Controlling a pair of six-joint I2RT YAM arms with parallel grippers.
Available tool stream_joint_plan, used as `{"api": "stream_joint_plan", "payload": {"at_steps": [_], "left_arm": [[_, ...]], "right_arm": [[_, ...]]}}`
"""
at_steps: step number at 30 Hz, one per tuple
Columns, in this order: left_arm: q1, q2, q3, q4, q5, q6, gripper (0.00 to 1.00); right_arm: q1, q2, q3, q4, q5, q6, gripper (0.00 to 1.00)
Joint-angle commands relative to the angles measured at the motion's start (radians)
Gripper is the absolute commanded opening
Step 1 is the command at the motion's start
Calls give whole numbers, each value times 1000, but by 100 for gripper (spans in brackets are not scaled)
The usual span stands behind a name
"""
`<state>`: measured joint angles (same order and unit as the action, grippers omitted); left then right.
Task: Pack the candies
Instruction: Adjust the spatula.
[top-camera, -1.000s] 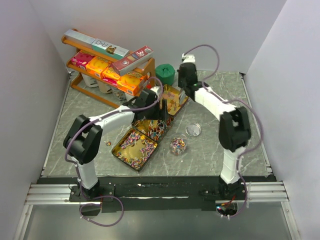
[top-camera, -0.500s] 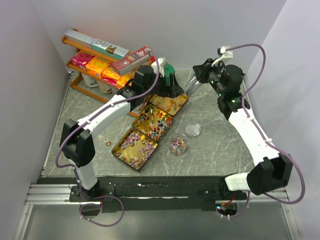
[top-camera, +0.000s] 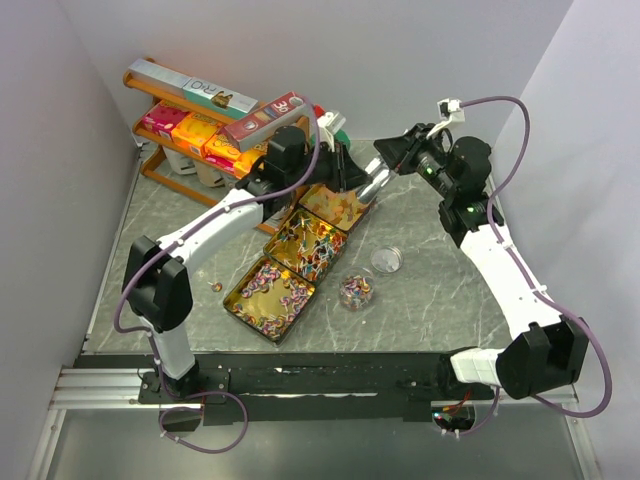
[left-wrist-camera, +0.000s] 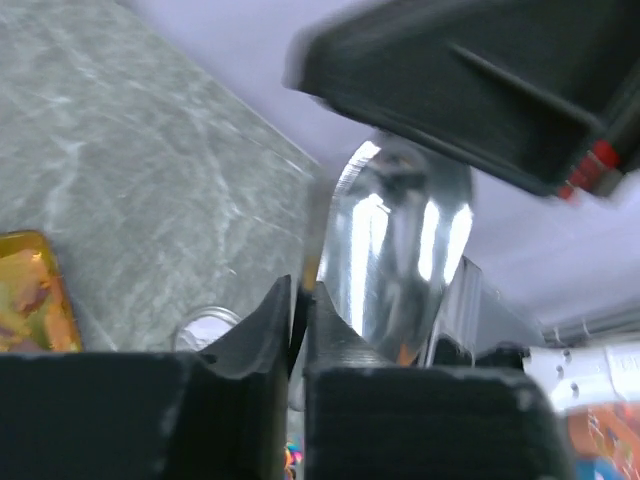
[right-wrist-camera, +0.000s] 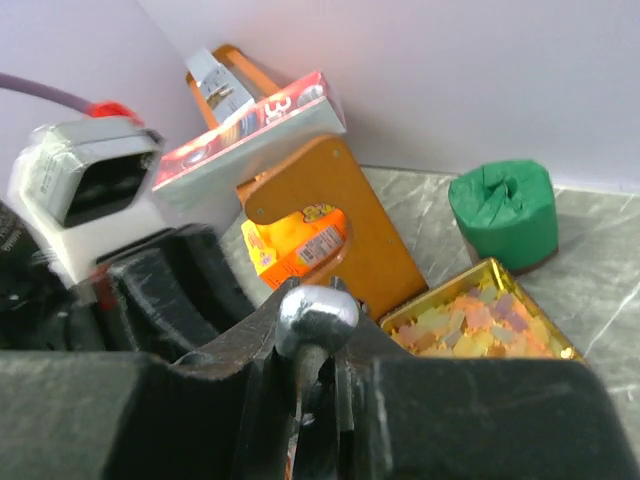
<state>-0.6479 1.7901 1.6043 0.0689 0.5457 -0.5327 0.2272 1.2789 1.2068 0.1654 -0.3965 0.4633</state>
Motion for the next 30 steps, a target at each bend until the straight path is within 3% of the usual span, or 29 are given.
{"api": "stream_joint_plan", "payload": {"at_steps": [1,2,4,5,7,8,12,14,16,17,22,27,30], "left_arm": [[-1,12,49,-12,69,78,1],[1,12,58,-39,72,130,1],[-1,5,78,-145,42,199,1],[-1,-9,85,-179,21,270,1],[7,-21,106,-297,-29,338,1],[13,-35,111,-340,-42,397,1],[37,-64,118,-500,-27,511,1],[51,-83,118,-595,28,572,1],[59,-92,123,-668,80,606,1],[65,-97,128,-748,136,635,1],[68,-83,180,-995,264,741,1],[70,-112,181,-1157,350,859,1],[70,-138,168,-1167,355,895,1]], "right_arm": [[-28,-49,68,25,-132,81,2],[-31,-41,94,-83,-142,66,6],[-38,-30,176,-218,-165,-7,26],[-38,-18,201,-342,-168,-34,59],[-43,-18,246,-444,-185,-139,80],[-42,-32,253,-481,-186,-178,99],[-43,-107,228,-573,-151,-351,100],[-42,-151,200,-590,-180,-515,99],[-43,-158,230,-680,-280,-694,95],[-42,-151,255,-713,-303,-739,90],[-3,-40,430,-912,-504,-931,87],[135,57,476,-1090,-409,-1061,77],[205,83,459,-1138,-378,-1104,68]]}}
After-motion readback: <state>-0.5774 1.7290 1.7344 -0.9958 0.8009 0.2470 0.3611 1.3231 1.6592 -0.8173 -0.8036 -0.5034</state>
